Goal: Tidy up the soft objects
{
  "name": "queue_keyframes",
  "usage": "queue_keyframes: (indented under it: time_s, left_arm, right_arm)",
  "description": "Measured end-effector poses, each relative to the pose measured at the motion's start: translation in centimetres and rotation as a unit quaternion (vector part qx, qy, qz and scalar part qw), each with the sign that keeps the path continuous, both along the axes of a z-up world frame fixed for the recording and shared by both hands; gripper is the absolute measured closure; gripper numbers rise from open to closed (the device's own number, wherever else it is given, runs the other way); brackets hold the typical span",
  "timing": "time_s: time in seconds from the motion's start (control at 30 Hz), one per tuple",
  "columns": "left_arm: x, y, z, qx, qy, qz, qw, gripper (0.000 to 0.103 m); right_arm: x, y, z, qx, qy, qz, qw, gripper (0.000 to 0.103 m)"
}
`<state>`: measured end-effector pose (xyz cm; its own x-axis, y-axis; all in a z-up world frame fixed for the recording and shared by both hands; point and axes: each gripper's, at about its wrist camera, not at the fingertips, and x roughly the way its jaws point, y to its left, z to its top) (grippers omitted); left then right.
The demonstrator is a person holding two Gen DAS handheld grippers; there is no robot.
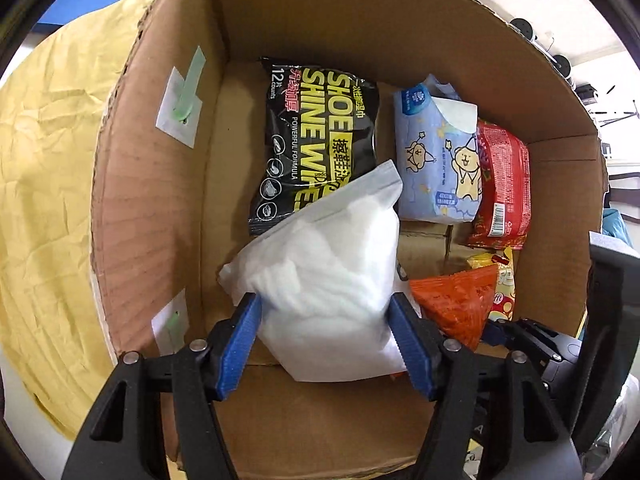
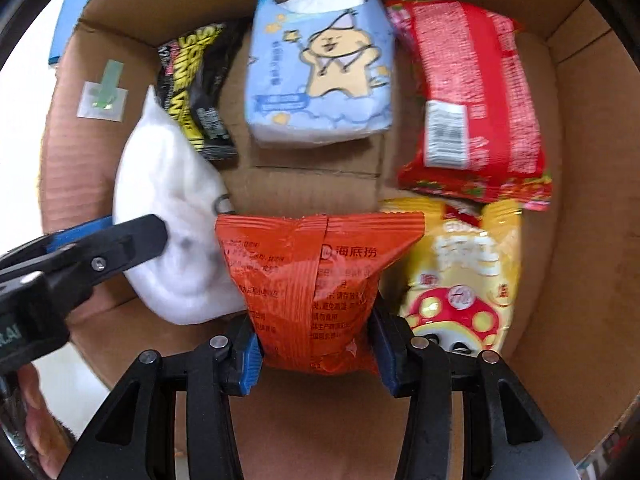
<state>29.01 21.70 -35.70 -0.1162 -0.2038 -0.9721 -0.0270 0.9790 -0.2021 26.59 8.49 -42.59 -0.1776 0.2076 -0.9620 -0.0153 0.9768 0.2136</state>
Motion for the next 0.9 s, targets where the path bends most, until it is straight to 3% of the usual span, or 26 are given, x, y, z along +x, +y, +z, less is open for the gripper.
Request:
queue_keyframes:
  time_s: [0.23, 0.37, 0.47, 0.57, 0.9]
  left_arm:
    - [-0.8, -0.2, 0.3, 0.011, -0.011, 0.001, 0.9999, 0.038]
    - [-1.0, -0.6, 1.3, 0.025, -0.019, -0.001, 0.9995, 0.038]
    - [-1.5, -0.9, 3.0, 0.032, -0.039, -0.007, 0.9987, 0.037]
    - [-1.7, -1.2, 4.8, 0.040, -0.064, -0.011, 0.9971, 0.026]
    - [-2.5, -0.6, 11.0, 0.047, -0.131, -0.007, 0.9902, 0.021]
  right_arm:
    - [-0.1, -0.3, -0.3, -0.046, -0.015, -0.014, 0.999, 0.053]
    - [0.4, -1.3, 0.2, -0.050, -0.021, -0.018, 0.998, 0.040]
    - [0.1, -3.6, 2.5, -0.054, -0.034, -0.018, 0.998, 0.037]
    - [0.5, -4.1, 4.5, -0.060, -0.047, -0.020, 0.997, 0.035]
    - [-1.0, -7.6, 11.8, -0.078, -0.101, -0.036, 0.991, 0.033]
